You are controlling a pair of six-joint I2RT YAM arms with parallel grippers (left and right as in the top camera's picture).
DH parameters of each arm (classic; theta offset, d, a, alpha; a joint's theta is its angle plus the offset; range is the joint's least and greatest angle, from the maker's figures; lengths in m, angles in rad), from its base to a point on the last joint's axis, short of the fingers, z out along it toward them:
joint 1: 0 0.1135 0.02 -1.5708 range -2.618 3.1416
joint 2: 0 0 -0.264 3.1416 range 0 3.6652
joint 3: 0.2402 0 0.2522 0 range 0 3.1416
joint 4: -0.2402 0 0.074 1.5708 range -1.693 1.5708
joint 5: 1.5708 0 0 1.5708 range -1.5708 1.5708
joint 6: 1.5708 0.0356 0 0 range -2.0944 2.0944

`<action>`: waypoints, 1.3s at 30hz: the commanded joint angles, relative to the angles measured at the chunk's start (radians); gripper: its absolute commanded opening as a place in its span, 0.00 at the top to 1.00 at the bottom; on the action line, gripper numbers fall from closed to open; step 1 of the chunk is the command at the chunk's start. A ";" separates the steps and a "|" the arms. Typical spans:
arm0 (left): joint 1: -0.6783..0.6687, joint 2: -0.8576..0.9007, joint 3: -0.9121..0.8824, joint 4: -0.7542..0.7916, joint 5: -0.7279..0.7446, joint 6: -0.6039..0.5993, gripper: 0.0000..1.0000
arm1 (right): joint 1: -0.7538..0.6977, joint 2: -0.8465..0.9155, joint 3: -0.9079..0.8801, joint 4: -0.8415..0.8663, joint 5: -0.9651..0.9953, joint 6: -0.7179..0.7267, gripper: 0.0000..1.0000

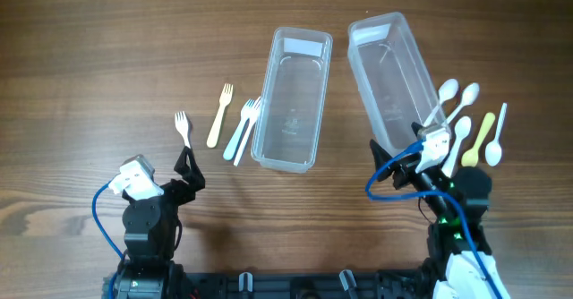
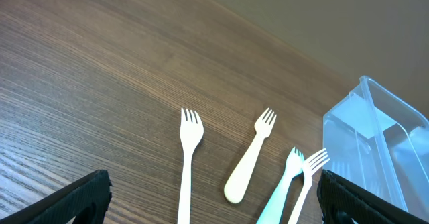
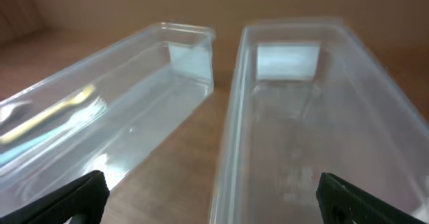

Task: Pack container

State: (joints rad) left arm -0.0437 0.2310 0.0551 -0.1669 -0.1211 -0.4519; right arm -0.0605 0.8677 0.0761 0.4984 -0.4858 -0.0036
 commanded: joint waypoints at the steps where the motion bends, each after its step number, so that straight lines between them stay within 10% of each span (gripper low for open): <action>1: 0.007 0.002 -0.005 0.003 0.016 -0.005 0.00 | 0.001 0.004 0.136 -0.138 0.000 0.054 0.00; 11: 0.007 0.002 -0.005 0.003 0.016 -0.005 0.00 | 0.001 0.004 0.509 -0.763 0.021 0.036 0.00; 22: 0.007 0.002 -0.005 0.002 0.081 -0.009 0.00 | 0.000 0.050 0.537 -0.800 -0.151 0.275 0.01; 39: 0.007 0.032 0.021 -0.029 0.317 -0.008 0.01 | -0.008 0.388 0.953 -1.136 0.256 0.195 0.51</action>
State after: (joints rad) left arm -0.0437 0.2451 0.0551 -0.1501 0.1417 -0.4553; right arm -0.0605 1.2427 0.9756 -0.6365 -0.3664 0.1982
